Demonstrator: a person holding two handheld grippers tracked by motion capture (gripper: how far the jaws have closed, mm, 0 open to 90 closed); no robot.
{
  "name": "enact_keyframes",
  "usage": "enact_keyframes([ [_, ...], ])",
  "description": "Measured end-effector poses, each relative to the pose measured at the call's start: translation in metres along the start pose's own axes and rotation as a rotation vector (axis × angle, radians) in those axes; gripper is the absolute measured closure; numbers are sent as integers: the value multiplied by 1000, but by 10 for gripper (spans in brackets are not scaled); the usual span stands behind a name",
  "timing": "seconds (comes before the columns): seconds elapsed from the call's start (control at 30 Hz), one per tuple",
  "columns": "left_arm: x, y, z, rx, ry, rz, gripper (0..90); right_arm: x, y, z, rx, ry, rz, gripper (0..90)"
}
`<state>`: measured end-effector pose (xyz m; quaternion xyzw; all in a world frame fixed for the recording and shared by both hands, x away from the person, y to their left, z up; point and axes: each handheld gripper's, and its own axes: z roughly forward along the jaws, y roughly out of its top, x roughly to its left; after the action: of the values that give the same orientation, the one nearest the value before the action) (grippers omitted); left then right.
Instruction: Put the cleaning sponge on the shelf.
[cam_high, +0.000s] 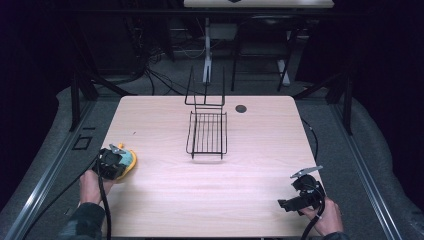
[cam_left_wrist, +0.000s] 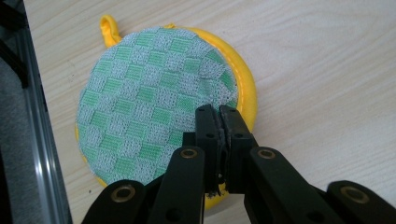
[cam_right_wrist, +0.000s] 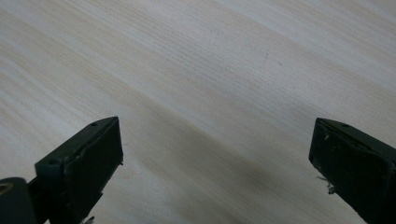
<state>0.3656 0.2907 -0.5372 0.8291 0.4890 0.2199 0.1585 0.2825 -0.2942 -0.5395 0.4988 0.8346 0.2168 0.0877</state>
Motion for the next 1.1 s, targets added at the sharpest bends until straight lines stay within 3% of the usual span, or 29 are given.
enact_keyframes([
  [0.47, -4, 5, -15, -32, 80, 60, 883, -1, 0, 0, 1, -2, -2, 21],
  [0.7, -4, 8, -26, -72, 86, 56, 883, 0, 0, 0, -3, -1, 2, 21],
  [1.1, -8, 12, -39, -125, 52, 51, 882, 0, 0, 0, -2, -2, 1, 21],
])
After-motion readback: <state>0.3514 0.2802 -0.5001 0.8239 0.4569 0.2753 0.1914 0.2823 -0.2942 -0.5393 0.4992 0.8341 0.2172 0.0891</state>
